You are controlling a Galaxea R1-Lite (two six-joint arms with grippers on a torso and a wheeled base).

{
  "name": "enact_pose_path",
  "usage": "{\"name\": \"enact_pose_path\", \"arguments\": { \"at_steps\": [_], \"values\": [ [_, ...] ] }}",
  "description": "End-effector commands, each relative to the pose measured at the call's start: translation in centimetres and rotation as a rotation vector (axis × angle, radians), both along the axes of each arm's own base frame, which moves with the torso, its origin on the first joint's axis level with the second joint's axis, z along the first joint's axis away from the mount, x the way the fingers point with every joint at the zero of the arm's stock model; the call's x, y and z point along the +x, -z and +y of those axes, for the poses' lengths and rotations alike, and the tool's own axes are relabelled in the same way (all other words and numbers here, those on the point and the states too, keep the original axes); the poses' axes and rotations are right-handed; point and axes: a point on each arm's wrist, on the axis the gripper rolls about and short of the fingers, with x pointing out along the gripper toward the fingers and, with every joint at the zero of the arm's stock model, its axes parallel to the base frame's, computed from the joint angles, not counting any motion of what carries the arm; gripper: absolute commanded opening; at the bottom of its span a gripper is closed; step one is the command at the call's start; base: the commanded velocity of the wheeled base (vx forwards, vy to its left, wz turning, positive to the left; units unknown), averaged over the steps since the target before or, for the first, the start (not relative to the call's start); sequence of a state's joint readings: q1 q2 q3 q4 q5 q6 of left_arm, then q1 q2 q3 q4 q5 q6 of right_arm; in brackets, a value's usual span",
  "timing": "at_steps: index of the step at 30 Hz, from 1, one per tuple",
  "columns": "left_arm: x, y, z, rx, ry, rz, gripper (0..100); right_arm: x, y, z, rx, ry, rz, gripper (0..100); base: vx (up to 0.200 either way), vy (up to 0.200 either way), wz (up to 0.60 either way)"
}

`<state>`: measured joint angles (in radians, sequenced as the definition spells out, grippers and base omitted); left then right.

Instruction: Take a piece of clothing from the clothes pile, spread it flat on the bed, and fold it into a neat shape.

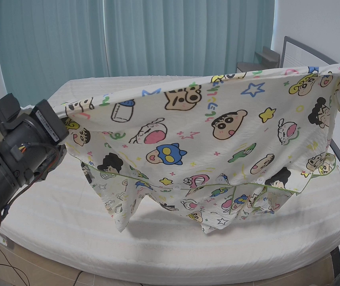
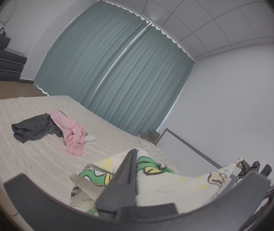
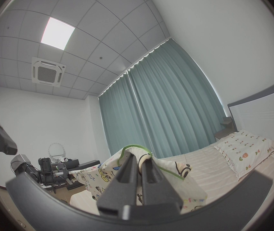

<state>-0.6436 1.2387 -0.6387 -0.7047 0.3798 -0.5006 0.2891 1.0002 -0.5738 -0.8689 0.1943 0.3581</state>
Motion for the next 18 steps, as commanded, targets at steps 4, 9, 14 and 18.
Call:
{"name": "enact_pose_path", "arguments": {
  "at_steps": [4,9,14,18],
  "values": [
    [-2.8,-0.3,2.1,0.070,-0.011,-0.082,0,-2.9,-1.1,-0.7,0.009,-0.038,-0.101,0,0.000,0.000,0.00],
    [-4.2,0.0,3.1,0.139,-0.023,-0.115,0,-3.7,-0.8,-0.9,-0.022,-0.083,-0.076,0,0.000,0.000,0.00],
    [-4.3,1.2,3.2,0.167,-0.021,-0.080,0,-3.4,-0.6,-0.8,-0.029,-0.084,-0.054,0,0.000,0.000,0.00],
    [-4.2,3.0,3.1,0.208,-0.014,-0.019,0,-2.1,0.2,-0.6,-0.040,-0.061,0.007,0,0.000,0.000,0.00]
  ]
}}
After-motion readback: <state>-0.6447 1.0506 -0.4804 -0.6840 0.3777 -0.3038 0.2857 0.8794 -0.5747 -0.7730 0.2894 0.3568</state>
